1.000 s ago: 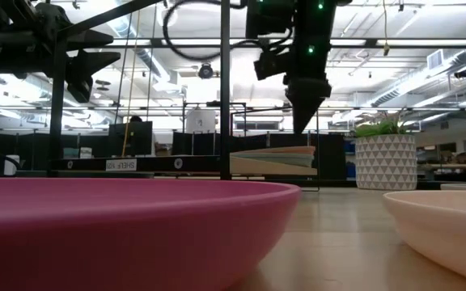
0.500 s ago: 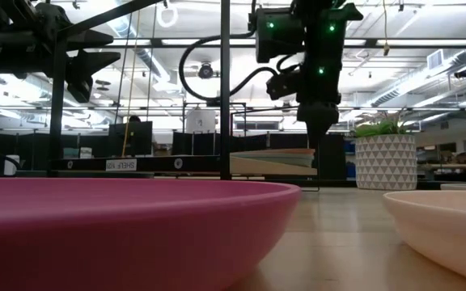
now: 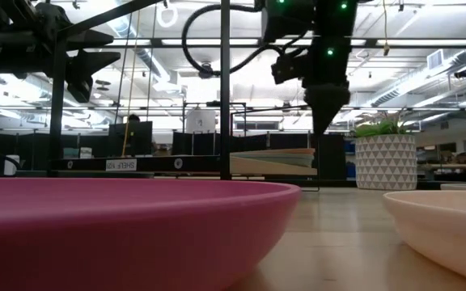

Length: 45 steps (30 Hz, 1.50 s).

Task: Place and stack plates onto a shelf
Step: Stack the gray plate on the top of the brown plate on the shelf

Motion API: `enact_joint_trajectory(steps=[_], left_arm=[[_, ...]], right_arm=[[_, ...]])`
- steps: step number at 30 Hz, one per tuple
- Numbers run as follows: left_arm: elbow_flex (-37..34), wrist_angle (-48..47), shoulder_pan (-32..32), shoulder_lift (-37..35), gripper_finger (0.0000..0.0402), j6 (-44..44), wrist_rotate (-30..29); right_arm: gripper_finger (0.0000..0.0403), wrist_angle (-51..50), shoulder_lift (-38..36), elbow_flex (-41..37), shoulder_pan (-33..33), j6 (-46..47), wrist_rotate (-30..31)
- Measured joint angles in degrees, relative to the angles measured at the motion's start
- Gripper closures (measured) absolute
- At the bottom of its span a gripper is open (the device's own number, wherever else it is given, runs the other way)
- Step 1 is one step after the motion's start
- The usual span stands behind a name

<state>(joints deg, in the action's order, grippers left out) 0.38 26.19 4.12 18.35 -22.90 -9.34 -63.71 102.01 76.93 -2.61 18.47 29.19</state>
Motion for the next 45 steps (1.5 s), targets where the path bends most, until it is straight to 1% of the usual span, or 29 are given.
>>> enact_joint_trajectory(steps=[2, 5, 9, 12, 14, 16, 20, 25, 28, 30, 32, 34, 38, 42, 45], left_arm=[[0.01, -0.01, 0.02, 0.00, 0.0260, 0.04, -0.02], [0.00, -0.01, 0.00, 0.00, 0.0260, 0.00, -0.02], [-0.01, -0.01, 0.00, 0.00, 0.0260, 0.01, -0.02], [0.01, -0.01, 0.01, 0.00, 0.0260, 0.00, -0.02], [0.00, -0.01, 0.00, 0.00, 0.0260, 0.02, 0.00], [0.01, -0.01, 0.01, 0.00, 0.0260, -0.01, -0.01], [0.01, -0.01, 0.02, 0.00, 0.0260, 0.00, 0.00], [0.01, -0.01, 0.02, 0.00, 0.0260, 0.00, -0.02], [0.01, -0.01, 0.00, 0.00, 0.0260, 0.02, 0.00], [-0.01, -0.01, 0.00, 0.00, 0.0260, 0.00, 0.00], [0.00, -0.01, 0.02, 0.00, 0.0260, 0.00, 0.00], [0.01, -0.01, 0.01, 0.00, 0.0260, 0.01, -0.02], [0.00, -0.01, 0.00, 0.00, 0.0260, 0.00, -0.02], [-0.01, -0.01, 0.01, 0.00, 0.0260, 0.00, -0.02], [0.00, -0.01, 0.02, 0.00, 0.0260, -0.02, -0.02]], right_arm=[[0.0300, -0.93, -0.27, -1.21, -0.43, 0.61, -0.21], [0.0301, -0.82, -1.47, -3.71, -1.59, 3.03, -3.43], [0.0303, -0.87, -3.15, -7.05, -3.85, 8.18, -13.99], [0.0302, -1.04, -3.78, -10.14, -6.00, 10.28, -21.45], [0.0300, -1.22, -3.78, -12.11, -7.57, 10.07, -25.12], [0.0299, -0.85, -3.78, -13.86, -9.00, 7.39, -27.04], [0.0298, -1.27, -3.78, -16.45, -11.09, 1.25, -27.08], [0.0298, -0.49, -3.78, -17.96, -11.28, -2.40, -29.61], [0.0300, 1.64, -3.78, -19.77, -11.30, -4.16, -30.19], [0.0302, 3.80, -3.95, -21.44, -11.30, -5.26, -29.91], [0.0306, 5.49, -3.80, -22.70, -11.28, -6.32, -27.99], [0.0313, 5.65, -3.70, -22.89, -11.28, -7.18, -26.16], [0.0344, 5.69, -3.81, -22.36, -11.25, -10.73, -26.22], [0.0375, 5.13, -3.82, -21.48, -11.06, -8.22, -26.91], [0.0379, 5.21, -3.82, -21.38, -11.09, -8.05, -27.21]])
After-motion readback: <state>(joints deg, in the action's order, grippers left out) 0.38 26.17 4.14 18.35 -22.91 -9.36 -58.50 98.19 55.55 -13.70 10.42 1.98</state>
